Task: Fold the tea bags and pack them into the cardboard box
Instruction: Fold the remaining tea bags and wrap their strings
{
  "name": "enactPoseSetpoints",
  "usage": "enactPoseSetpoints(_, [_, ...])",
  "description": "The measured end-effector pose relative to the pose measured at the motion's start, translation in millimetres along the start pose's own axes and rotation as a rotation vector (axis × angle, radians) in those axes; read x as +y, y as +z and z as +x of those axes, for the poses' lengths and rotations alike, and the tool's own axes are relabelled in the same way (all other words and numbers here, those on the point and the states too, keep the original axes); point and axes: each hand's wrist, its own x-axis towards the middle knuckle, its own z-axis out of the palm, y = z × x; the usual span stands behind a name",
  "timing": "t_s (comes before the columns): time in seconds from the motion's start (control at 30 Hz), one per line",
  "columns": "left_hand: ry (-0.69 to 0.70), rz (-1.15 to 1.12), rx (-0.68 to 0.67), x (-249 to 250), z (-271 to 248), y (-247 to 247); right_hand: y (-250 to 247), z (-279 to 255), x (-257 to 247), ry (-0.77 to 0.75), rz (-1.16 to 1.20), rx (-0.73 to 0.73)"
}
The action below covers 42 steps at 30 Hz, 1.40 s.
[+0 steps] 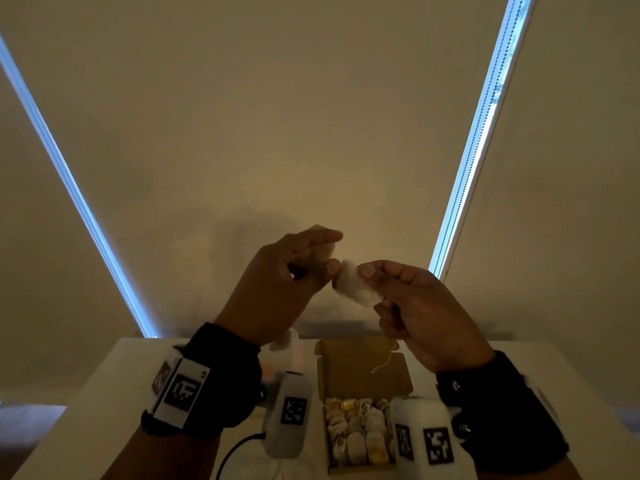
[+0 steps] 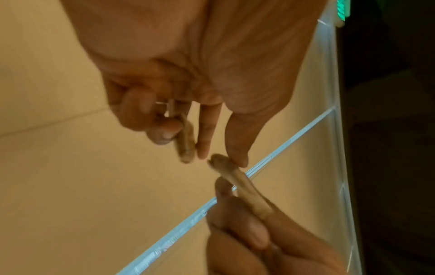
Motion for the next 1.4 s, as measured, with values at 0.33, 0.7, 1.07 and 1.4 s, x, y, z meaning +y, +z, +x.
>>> enactPoseSetpoints(0.33, [0.318, 0.12, 0.07, 9, -11, 16, 4, 17, -23, 0.151, 0.108, -0.015])
enactPoseSetpoints(0.7, [0.239, 0.04, 0.205, 11, 3, 17, 20, 22, -31, 0.133, 0.292, 0.056])
enactPoseSetpoints(1.07, [0.05, 0.141, 0.079, -4, 19, 14, 33, 28, -20, -0.032, -0.273, 0.23])
enactPoseSetpoints(1.4, [0.102, 0.059, 0.195, -3, 15, 8, 30, 18, -19, -0.055, -0.202, 0.174])
